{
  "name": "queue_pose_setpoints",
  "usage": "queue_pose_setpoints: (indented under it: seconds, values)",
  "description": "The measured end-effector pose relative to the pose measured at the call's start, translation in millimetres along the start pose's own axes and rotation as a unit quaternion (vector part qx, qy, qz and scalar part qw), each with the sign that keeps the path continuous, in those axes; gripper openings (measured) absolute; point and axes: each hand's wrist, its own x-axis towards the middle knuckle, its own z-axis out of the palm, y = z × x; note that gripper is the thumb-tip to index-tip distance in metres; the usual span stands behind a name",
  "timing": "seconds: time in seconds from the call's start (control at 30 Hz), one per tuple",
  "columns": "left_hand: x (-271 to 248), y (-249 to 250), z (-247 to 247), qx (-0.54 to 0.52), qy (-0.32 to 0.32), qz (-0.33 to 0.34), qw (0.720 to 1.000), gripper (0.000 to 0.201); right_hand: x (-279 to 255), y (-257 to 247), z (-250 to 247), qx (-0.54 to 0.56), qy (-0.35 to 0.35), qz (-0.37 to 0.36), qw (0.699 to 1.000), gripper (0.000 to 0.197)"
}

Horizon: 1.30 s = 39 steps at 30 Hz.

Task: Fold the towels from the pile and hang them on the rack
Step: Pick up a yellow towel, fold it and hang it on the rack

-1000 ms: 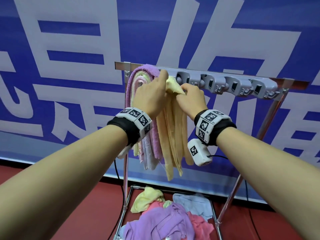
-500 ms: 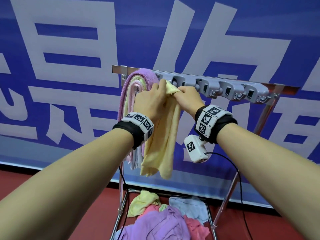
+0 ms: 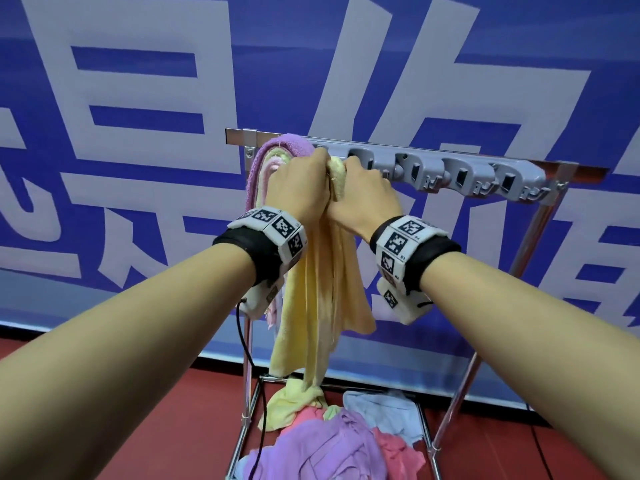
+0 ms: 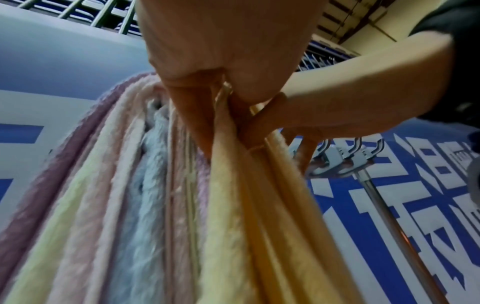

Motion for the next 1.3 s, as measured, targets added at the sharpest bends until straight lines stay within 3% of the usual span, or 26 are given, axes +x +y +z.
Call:
queue_pose_setpoints:
  seconds: [0.07,0.17,0.33,0.43,0.53,0.73,0.83,0.97,1.1,1.23,1.3]
  values:
    - [5.4,3.7,-4.7,0.014,-0.016,-0.015,1.000,0.023,5.2,-3.5,-2.7,-0.012,-0.005,-0.001,1.000,0.036]
    - [12.0,11.2,-8.9,-0.018,-0.029,-0.037,0.999,0.025,7.8,-3.6,-10.8,-0.037,-0.003,-0.029,0.999,0.003]
    - [19.0,20.9,-8.3,-0.096,-0.045,-0.070,0.992,0.027,21.7,10.9,-6.8,-0.033,-0.008,0.017,0.999,0.005]
    - [18.4,22.9,-5.3,-0.134,-0.040,-0.085,0.987,0.019,23.2,22.4,4.8,-0.047,-0.041,0.008,0.998,0.013]
    - [5.7,19.7,5.6,-0.128,-0.041,-0.094,0.986,0.031,17.3,27.8,14.0,-0.049,-0.062,0.008,0.997,0.006]
    - [-24.2,-0.1,29.0,-0.101,-0.088,-0.086,0.987,0.042,7.3,26.1,17.9,-0.033,-0.063,0.019,0.997,0.016]
    - [-37.8,-3.4,38.2,-0.087,-0.101,-0.070,0.989,0.038,4.2,25.6,19.2,0.011,-0.070,0.047,0.996,0.016]
    - [-51.7,-7.6,46.7,-0.068,-0.066,-0.077,0.992,0.034,-6.4,23.5,31.7,0.100,-0.080,0.100,0.987,0.027]
    - [-57.3,-20.9,55.1,-0.040,-0.073,-0.092,0.992,0.021,-17.1,34.9,45.6,0.045,-0.099,0.094,0.990,0.007]
    - [-58.2,-23.5,57.7,-0.050,-0.108,-0.079,0.990,0.006,-26.8,51.6,51.9,0.046,-0.139,0.095,0.985,0.028]
    - [-57.9,-15.7,58.1,-0.086,-0.112,-0.087,0.986,0.014,-29.0,55.4,51.9,0.061,-0.132,0.101,0.984,0.030]
